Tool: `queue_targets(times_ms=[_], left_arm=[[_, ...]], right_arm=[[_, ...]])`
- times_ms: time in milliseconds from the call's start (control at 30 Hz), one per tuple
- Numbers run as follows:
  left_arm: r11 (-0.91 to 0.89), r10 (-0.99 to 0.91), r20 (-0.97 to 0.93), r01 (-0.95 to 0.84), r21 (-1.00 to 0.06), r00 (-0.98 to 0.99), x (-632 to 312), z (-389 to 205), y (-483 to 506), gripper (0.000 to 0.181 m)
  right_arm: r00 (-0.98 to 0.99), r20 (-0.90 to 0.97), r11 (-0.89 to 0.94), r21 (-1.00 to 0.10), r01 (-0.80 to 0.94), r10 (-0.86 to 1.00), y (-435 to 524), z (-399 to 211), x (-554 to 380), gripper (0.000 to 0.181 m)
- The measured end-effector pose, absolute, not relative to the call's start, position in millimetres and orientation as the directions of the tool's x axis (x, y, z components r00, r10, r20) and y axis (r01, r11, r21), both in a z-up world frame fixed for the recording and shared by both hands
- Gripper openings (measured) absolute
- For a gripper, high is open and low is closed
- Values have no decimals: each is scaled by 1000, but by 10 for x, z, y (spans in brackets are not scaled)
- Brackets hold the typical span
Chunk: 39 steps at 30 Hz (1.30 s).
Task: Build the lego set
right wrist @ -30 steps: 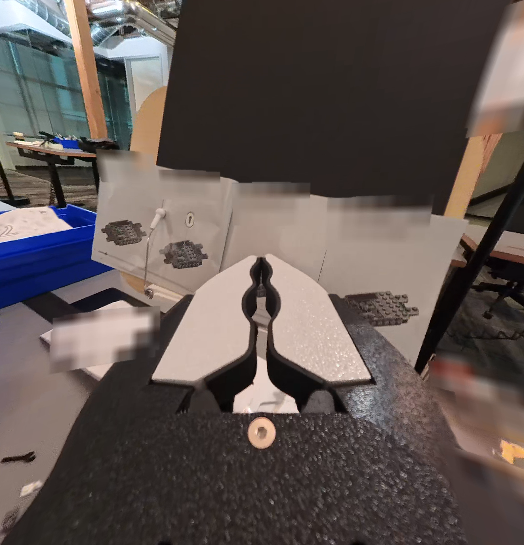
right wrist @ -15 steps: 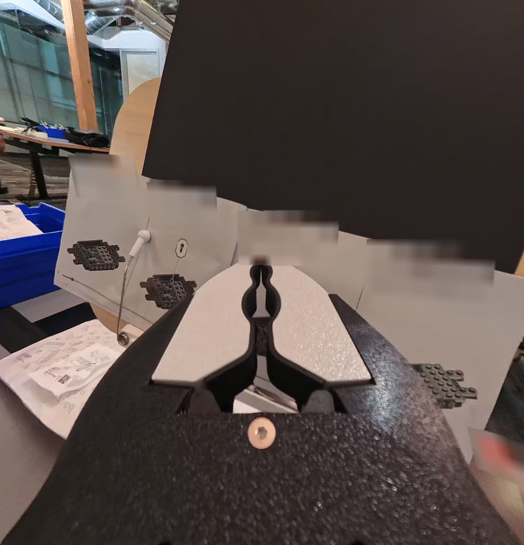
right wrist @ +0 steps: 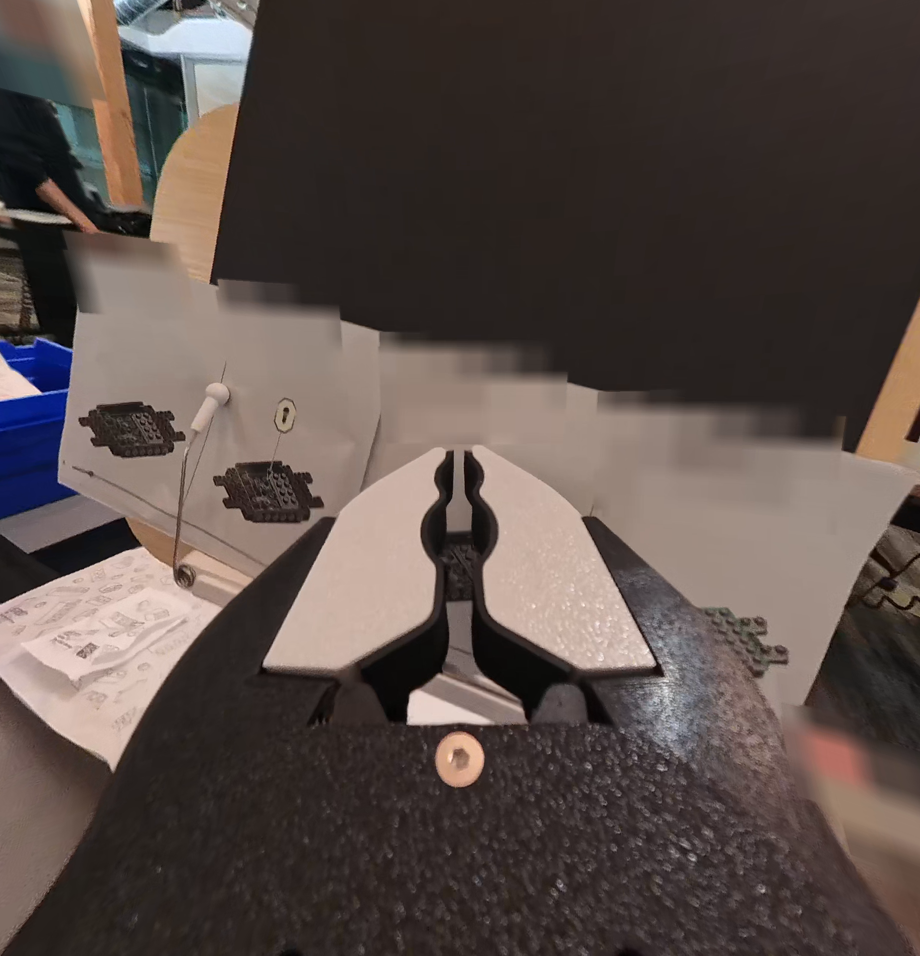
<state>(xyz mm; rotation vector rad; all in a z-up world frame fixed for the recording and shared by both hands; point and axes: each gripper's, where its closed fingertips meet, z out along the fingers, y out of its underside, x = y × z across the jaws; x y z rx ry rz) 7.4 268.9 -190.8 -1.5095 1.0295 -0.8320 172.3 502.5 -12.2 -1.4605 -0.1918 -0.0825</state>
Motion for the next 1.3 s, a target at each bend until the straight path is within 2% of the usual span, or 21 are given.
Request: queue_targets(times_ms=[367,733,1067,1167,1300], left_arm=[[-40,-935,-24,-172,-984,353,85,-1892,2627,1],[-61,-934,3,-151,-987,357,54,-1870,2640,4],[-97,-913,-2,-222,-970,409,21,-2005,2742,0],[-114,-889,-5,-233,-966,457,-67,-2012,2846,0],[-146,-860,8,-232,-962,510,-215,-1980,2985,0]], right_arm=[[983,153,60,-987,147,101,4637,-663,1918,5],[979,156,76,-986,148,129,4610,-629,1877,13],[978,196,94,-977,189,71,4616,-444,2059,3],[947,246,87,-969,232,206,4341,-460,1933,1],[776,309,-15,-926,378,550,3645,-928,1499,7]])
